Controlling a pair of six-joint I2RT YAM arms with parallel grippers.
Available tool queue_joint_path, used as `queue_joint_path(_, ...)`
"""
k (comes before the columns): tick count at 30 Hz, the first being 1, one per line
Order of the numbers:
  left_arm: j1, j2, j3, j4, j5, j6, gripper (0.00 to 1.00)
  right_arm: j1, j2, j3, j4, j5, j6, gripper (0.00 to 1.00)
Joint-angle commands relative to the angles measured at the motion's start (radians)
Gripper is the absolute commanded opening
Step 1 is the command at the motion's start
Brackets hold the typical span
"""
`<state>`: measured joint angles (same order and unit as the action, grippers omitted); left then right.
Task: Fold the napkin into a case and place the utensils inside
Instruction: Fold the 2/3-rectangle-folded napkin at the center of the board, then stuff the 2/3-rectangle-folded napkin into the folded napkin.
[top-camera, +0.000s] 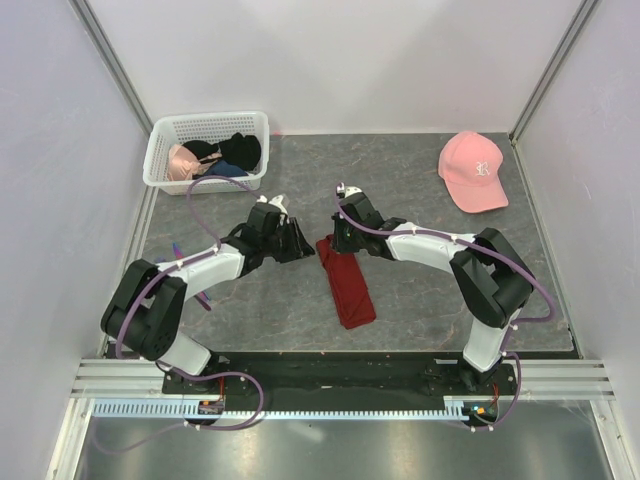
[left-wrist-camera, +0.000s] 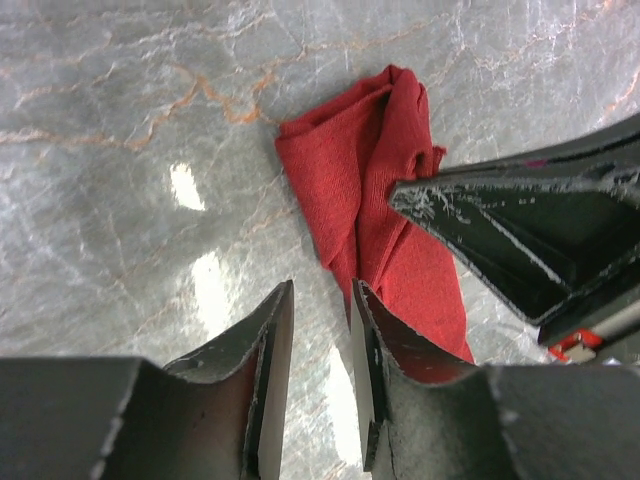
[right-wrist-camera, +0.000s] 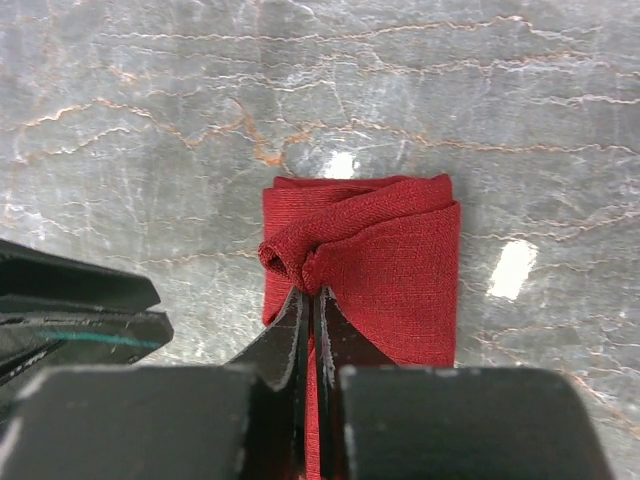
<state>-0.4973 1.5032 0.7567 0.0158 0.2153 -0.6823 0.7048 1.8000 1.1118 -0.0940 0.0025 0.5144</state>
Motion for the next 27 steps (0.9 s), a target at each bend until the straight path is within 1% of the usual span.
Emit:
queue_joint_path(1,-0.047,0.031,0.082,0.016,-0.049,0.047,0.36,0.002,-0.031,0.043,-0.039,0.03,-0.008,0.0)
queue_joint_path(4,-0.093,0.057,0.111,0.015,-0.119,0.067,0.31,-0.004,-0.059,0.046,-0.075,0.011,-0.007,0.0)
queue_joint_path(10,-0.141,0.133,0.177,-0.008,-0.197,0.124,0.3,-0.031,-0.093,0.063,-0.154,-0.036,-0.01,0.0)
queue_joint_path(16,-0.216,0.179,0.234,-0.056,-0.356,0.184,0.31,-0.067,-0.091,0.059,-0.167,-0.114,0.007,0.0)
queue_joint_path(17,-0.221,0.181,0.236,-0.057,-0.372,0.188,0.29,-0.07,-0.091,0.056,-0.168,-0.119,0.009,0.0)
queue_joint_path(21,-0.251,0.204,0.251,-0.073,-0.43,0.217,0.26,-0.079,-0.088,0.049,-0.168,-0.15,0.018,0.0)
queue_joint_path(27,-0.283,0.253,0.286,-0.119,-0.504,0.227,0.3,-0.084,-0.087,0.045,-0.17,-0.165,0.022,0.0)
